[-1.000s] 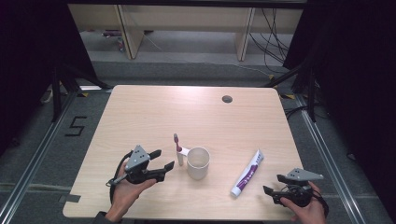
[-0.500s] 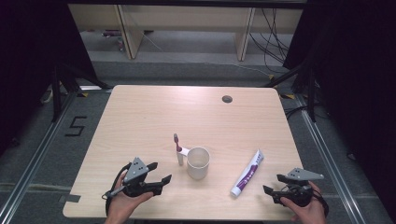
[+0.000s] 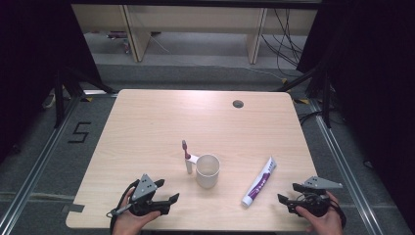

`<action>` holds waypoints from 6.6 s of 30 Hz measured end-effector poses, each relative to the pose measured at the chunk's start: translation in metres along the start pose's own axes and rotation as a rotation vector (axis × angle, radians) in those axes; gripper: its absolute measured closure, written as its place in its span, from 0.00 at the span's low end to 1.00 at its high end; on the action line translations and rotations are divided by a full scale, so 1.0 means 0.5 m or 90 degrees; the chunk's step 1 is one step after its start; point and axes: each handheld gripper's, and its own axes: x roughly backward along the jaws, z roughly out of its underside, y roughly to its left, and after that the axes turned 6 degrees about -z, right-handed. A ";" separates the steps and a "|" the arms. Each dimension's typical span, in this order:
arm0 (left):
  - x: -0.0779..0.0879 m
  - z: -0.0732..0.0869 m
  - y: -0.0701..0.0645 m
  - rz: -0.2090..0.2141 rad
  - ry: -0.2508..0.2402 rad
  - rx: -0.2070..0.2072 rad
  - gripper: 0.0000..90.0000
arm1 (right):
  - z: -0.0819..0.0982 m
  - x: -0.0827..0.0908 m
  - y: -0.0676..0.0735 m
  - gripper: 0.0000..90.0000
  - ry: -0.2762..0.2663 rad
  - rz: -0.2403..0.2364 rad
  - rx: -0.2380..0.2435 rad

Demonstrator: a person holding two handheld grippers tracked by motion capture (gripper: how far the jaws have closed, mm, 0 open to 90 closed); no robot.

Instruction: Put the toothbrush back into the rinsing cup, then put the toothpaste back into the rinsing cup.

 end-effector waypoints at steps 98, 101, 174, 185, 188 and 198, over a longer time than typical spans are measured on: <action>-0.007 0.028 -0.036 0.038 0.038 -0.038 0.28 | -0.239 -0.192 0.048 0.78 0.360 -0.047 -0.008; -0.007 0.027 -0.035 0.038 0.037 -0.038 0.28 | -0.239 -0.195 0.056 0.79 0.373 -0.044 0.012; -0.006 0.027 -0.033 0.037 0.041 -0.043 0.28 | -0.303 -0.184 0.089 0.86 0.382 -0.079 0.140; -0.006 0.026 -0.033 0.036 0.037 -0.038 0.28 | -0.345 -0.145 0.081 0.86 0.276 -0.087 0.134; -0.005 0.025 -0.030 0.033 0.039 -0.039 0.28 | -0.366 -0.131 0.086 0.86 0.239 -0.085 0.122; -0.004 0.026 -0.029 0.036 0.034 -0.037 0.28 | -0.408 -0.110 0.100 0.86 0.128 -0.094 0.118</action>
